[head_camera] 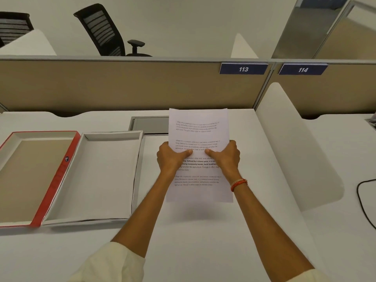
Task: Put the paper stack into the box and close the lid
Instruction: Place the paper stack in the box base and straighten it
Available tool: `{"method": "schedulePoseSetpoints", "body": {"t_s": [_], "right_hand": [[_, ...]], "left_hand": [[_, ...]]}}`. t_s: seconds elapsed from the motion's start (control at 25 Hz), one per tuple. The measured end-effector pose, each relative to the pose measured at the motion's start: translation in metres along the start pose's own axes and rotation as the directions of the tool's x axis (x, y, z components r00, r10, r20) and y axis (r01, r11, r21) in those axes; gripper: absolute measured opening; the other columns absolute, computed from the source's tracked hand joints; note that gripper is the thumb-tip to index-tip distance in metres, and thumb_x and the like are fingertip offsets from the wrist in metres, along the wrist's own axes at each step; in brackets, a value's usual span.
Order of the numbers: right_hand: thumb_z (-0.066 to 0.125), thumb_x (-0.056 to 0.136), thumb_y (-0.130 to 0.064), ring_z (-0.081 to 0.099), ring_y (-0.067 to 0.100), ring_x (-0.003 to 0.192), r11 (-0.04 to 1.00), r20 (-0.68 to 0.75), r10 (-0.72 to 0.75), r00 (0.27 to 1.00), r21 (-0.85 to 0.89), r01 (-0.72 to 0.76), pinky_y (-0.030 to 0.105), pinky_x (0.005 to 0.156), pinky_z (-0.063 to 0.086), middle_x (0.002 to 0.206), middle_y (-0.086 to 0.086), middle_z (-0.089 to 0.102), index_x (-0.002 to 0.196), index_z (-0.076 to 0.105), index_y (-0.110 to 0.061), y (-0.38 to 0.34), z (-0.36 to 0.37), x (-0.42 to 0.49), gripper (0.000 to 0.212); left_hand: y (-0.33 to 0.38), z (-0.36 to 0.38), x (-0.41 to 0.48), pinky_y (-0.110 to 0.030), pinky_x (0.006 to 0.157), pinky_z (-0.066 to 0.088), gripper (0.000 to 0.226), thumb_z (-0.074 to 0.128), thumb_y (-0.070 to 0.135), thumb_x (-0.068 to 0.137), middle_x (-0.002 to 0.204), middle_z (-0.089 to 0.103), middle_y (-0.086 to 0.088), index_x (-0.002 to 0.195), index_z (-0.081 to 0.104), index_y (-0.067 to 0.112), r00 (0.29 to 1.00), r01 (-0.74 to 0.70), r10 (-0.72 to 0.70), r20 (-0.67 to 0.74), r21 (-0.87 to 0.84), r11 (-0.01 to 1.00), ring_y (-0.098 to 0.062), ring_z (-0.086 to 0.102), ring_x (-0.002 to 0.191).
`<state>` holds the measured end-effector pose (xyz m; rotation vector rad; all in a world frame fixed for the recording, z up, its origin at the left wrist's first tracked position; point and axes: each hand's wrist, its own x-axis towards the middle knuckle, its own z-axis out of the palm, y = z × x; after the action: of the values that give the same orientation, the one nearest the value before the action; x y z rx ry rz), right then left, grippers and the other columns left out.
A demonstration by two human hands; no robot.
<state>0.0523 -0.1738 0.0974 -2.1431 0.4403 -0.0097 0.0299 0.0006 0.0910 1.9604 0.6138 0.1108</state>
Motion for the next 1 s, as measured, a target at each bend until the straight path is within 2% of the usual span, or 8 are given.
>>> {"method": "schedulePoseSetpoints", "body": {"t_s": [0.24, 0.48, 0.68, 0.84, 1.0], "right_hand": [[0.089, 0.063, -0.037, 0.065, 0.031, 0.105, 0.999, 0.057, 0.039, 0.998, -0.034, -0.037, 0.028, 0.069, 0.047, 0.118, 0.012, 0.066, 0.112, 0.049, -0.006, -0.003, 0.005, -0.004, 0.07], [0.087, 0.066, -0.035, 0.068, 0.03, 0.101, 0.999, 0.115, 0.023, 0.993, -0.033, -0.019, 0.032, 0.069, 0.053, 0.116, 0.012, 0.067, 0.11, 0.051, -0.006, -0.017, 0.018, -0.012, 0.064], [0.087, 0.068, -0.034, 0.069, 0.031, 0.1, 1.0, 0.152, 0.021, 0.988, -0.019, -0.018, 0.035, 0.074, 0.057, 0.115, 0.012, 0.067, 0.11, 0.05, -0.005, -0.035, 0.046, -0.032, 0.063], [0.088, 0.066, -0.032, 0.069, 0.031, 0.099, 0.999, 0.17, 0.041, 0.985, -0.007, -0.04, 0.036, 0.076, 0.059, 0.114, 0.012, 0.068, 0.111, 0.05, -0.005, -0.053, 0.079, -0.056, 0.064], [0.086, 0.069, -0.032, 0.07, 0.031, 0.097, 0.999, 0.204, 0.04, 0.978, -0.025, -0.036, 0.035, 0.073, 0.059, 0.114, 0.012, 0.069, 0.11, 0.05, -0.005, -0.072, 0.121, -0.082, 0.061]], "left_hand": [[0.001, -0.009, -0.001, -0.018, 0.053, 0.046, 0.045, 0.087, 0.033, 0.07, 0.114, 0.071, -0.011, 0.101, 0.06, 0.014, 0.999, 0.021, -0.023, 0.046, 0.053, 0.998, -0.028, 0.072, 0.093], [-0.002, -0.028, 0.0, -0.018, 0.053, 0.046, 0.048, 0.086, 0.031, 0.071, 0.115, 0.072, -0.012, 0.109, 0.064, 0.011, 0.999, 0.014, -0.017, 0.031, 0.074, 0.997, -0.029, 0.072, 0.093], [-0.015, -0.062, 0.01, -0.018, 0.05, 0.043, 0.041, 0.086, 0.03, 0.07, 0.114, 0.072, -0.013, 0.098, 0.06, 0.016, 1.0, 0.018, -0.02, 0.023, 0.085, 0.996, -0.025, 0.069, 0.083], [-0.034, -0.1, 0.023, -0.019, 0.051, 0.045, 0.047, 0.087, 0.03, 0.07, 0.114, 0.072, -0.014, 0.106, 0.064, 0.009, 0.998, 0.046, -0.051, 0.041, 0.114, 0.992, -0.029, 0.072, 0.089], [-0.059, -0.144, 0.036, -0.02, 0.049, 0.043, 0.04, 0.087, 0.028, 0.07, 0.113, 0.072, -0.014, 0.095, 0.058, 0.015, 0.996, 0.077, -0.081, 0.027, 0.115, 0.99, -0.021, 0.065, 0.076]]}}
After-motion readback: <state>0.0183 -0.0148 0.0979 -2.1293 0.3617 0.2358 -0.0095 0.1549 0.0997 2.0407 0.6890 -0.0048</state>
